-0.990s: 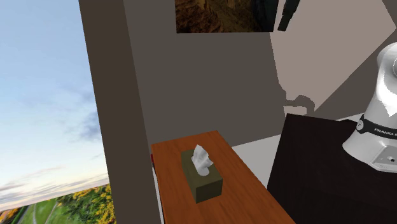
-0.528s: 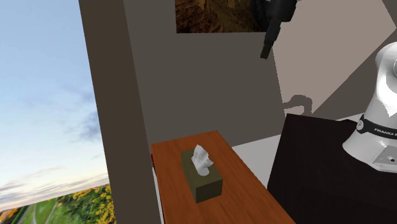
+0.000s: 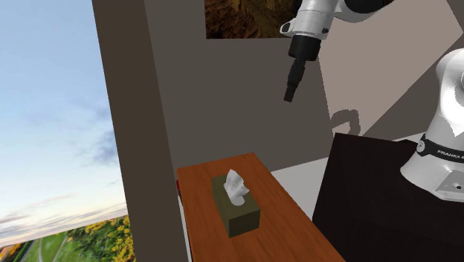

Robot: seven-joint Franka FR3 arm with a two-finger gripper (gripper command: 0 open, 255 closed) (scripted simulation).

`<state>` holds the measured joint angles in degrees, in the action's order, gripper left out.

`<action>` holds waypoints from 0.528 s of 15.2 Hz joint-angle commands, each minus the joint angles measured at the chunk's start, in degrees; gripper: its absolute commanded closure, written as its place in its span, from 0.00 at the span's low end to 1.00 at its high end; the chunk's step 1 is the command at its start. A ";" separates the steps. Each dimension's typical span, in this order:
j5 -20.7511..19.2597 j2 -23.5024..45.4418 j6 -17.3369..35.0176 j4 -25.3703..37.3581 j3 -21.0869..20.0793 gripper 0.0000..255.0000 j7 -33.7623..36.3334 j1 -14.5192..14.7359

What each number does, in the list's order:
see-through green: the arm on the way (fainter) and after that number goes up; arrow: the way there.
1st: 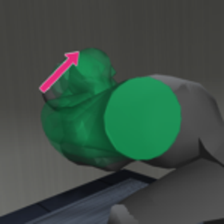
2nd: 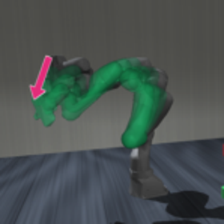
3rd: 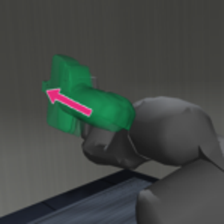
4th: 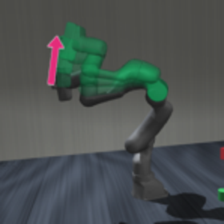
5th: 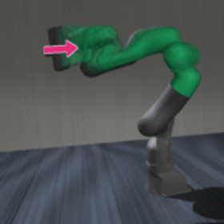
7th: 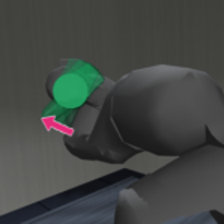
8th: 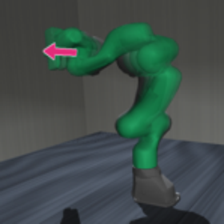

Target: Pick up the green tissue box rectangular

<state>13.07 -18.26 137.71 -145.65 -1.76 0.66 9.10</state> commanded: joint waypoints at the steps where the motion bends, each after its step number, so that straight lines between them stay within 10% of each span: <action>1: 2.53 4.36 4.00 0.33 0.34 0.00 -2.33 1.29; 8: 14.34 19.55 13.74 5.11 -0.29 0.00 -12.28 5.41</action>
<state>25.32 -0.84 150.11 -141.23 -1.86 -9.78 14.03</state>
